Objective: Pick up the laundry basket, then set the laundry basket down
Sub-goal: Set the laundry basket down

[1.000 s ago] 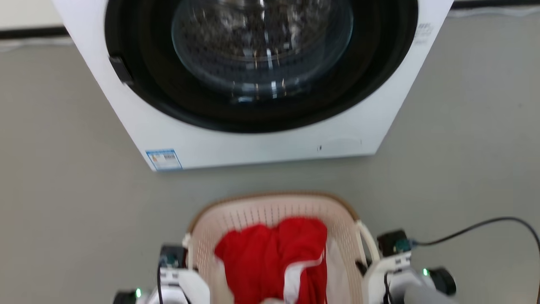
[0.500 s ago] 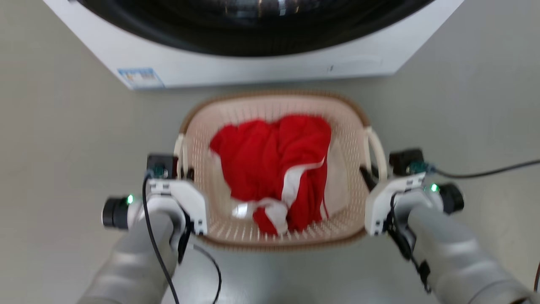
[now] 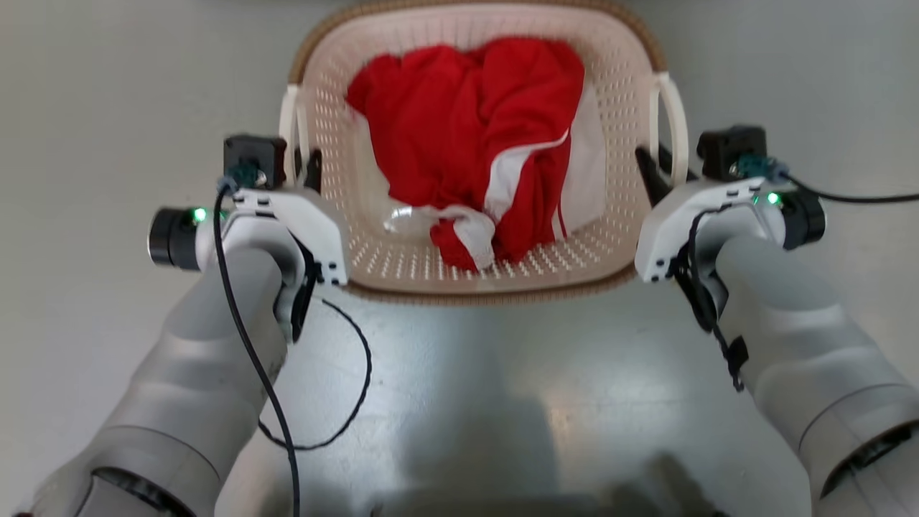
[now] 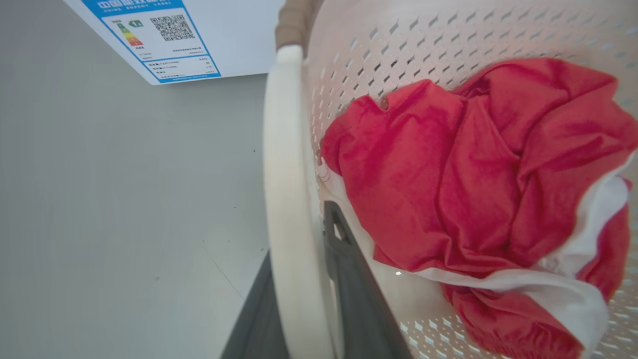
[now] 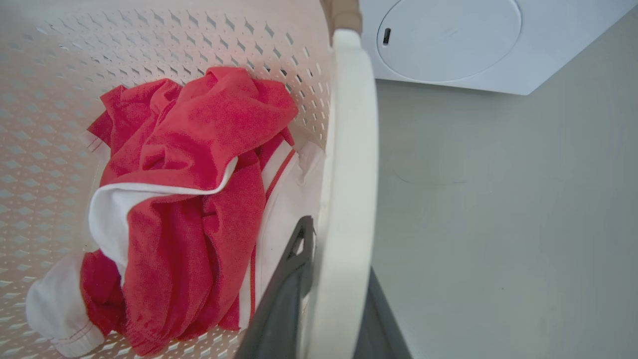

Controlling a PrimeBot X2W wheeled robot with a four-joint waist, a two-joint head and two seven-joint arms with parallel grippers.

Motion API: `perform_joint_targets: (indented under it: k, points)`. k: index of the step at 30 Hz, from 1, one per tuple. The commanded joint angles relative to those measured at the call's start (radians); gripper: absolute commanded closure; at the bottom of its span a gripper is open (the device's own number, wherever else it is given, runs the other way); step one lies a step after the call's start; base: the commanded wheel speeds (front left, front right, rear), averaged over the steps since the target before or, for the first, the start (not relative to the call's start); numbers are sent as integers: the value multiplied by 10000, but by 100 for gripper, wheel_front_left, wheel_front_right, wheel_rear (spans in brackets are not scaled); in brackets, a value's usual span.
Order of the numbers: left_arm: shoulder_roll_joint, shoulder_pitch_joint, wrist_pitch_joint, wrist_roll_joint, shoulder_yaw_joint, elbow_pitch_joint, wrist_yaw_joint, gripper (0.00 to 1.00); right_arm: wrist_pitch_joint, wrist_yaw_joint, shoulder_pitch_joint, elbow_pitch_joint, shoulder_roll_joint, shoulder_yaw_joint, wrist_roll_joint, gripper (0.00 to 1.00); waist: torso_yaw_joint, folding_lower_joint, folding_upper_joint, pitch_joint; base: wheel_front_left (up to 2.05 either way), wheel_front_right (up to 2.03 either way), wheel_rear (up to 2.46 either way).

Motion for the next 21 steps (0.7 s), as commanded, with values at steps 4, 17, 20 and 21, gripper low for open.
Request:
perform_joint_targets:
  k: [4, 17, 20, 21]
  points:
    - [258, -459, -121, 460, 408, -339, -55, 100, -227, 154, -85, -91, 272, -377, -542, 100, 156, 0, 0, 949, 0, 0, 0]
    - [384, -1001, -121, 1229, 1197, -335, -325, 100, -237, 154, -216, -371, 272, -2263, -1918, 100, -119, 0, 0, 1831, 0, 0, 0]
    - [327, -1019, -122, 1363, 1312, -297, -379, 100, -238, 154, -94, -496, 272, -2583, -2189, 100, -138, 0, 0, 1890, 0, 0, 0]
    - [315, -1016, -122, 1404, 1352, -282, -396, 100, -238, 154, -47, -547, 272, -2672, -2271, 100, -145, 0, 0, 1896, 0, 0, 0]
